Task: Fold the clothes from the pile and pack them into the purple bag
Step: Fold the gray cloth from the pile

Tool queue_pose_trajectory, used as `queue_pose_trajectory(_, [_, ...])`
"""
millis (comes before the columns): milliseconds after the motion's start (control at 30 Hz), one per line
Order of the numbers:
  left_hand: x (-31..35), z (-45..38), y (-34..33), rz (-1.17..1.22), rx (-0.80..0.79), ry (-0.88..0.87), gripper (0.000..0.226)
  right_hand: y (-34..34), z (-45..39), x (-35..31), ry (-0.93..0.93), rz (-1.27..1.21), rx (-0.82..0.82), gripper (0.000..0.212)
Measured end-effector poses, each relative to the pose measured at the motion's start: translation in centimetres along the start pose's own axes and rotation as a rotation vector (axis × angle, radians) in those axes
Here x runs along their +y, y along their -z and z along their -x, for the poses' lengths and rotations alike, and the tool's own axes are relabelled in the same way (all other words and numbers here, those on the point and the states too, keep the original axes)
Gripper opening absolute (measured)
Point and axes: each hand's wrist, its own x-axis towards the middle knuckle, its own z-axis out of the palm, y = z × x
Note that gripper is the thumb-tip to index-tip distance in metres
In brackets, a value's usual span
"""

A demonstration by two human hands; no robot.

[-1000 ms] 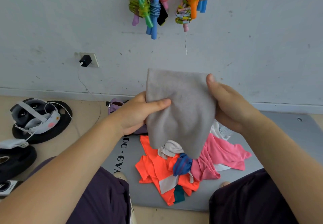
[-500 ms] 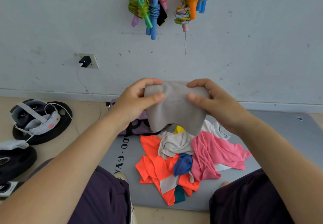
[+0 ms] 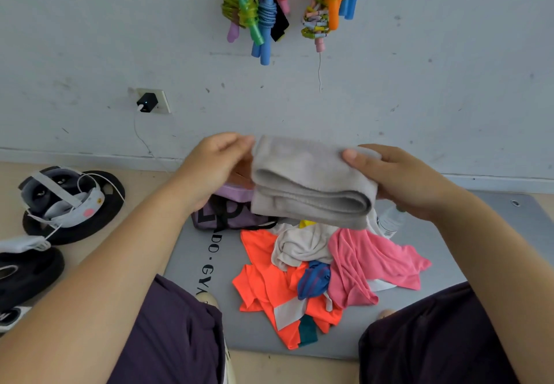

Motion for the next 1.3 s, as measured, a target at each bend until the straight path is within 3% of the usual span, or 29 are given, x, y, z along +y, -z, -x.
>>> queue_pose_trajectory(67, [0.1, -0.2, 0.5, 0.000, 0.126, -0.030, 0.032, 0.5, -0.2, 0.2, -0.022, -0.087, 0.071, 0.060])
queue_pose_trajectory(133, [0.2, -0.2, 0.6, -0.009, 0.205, -0.064, 0.030, 0.6, -0.6, 0.7, -0.001, 0.037, 0.229, 0.057])
queue_pose_trajectory(200, [0.6, 0.1, -0.3, 0.131, 0.138, -0.055, 0.026, -0.3, -0.9, 1.0, 0.056, 0.292, 0.384, 0.044])
queue_pose_trajectory(267, [0.7, 0.8, -2.5, 0.264, -0.026, -0.024, 0.025, -2.2, -1.0, 1.0, 0.159, 0.451, 0.465, 0.036])
queue_pose_trajectory(367, [0.3, 1.4, -5.4, 0.294, -0.204, 0.113, 0.039, -5.1, -0.8, 0.5, 0.396, 0.568, 0.503, 0.032])
queue_pose_trajectory(500, [-0.4, 0.7, -5.9, 0.538, -0.127, 0.318, 0.064, -7.6, -0.3, 0.0, 0.564, 0.708, 0.394, 0.036])
queue_pose_trajectory(633, [-1.8, -0.1, -5.1, 0.534, 0.084, 0.338, 0.031, -8.3, -0.5, 0.4, 0.520, 0.552, 0.113, 0.045])
queue_pose_trajectory(667, [-1.9, -0.3, -4.9, 0.502, 0.104, 0.306, 0.027, -8.3, -0.6, 0.6, 0.498, 0.477, 0.131, 0.039])
queue_pose_trajectory(733, [-2.0, -0.5, -4.4, 0.475, 0.076, 0.235, 0.029, -7.9, -1.2, 0.9, 0.420, 0.356, 0.323, 0.031])
queue_pose_trajectory(800, [-2.0, -0.4, -4.1, 0.485, -0.007, 0.187, 0.036, -7.1, -1.9, 1.0, 0.243, 0.250, 0.456, 0.037])
queue_pose_trajectory(900, [-1.6, 0.1, -4.3, 0.494, -0.112, 0.159, 0.042, -6.3, -2.3, 0.8, 0.029, 0.137, 0.350, 0.041])
queue_pose_trajectory(1033, [-0.5, 1.0, -4.7, 0.537, -0.188, 0.211, 0.021, -7.2, -1.4, 0.4, 0.157, 0.127, 0.254, 0.042])
queue_pose_trajectory(1133, [-0.1, 1.2, -4.6, 0.560, -0.140, 0.217, 0.022, -8.2, -1.0, -0.1, 0.137, 0.063, 0.285, 0.046])
queue_pose_trajectory(1200, [0.7, 0.7, -4.0, 0.538, -0.134, 0.180, 0.030, -8.1, -1.5, -0.7, -0.003, -0.200, 0.165, 0.060])
queue_pose_trajectory(1300, [1.9, -1.1, -2.2, 0.347, -0.140, 0.186, 0.048, -7.2, -3.3, -1.5, -0.086, -0.368, -0.094, 0.048])
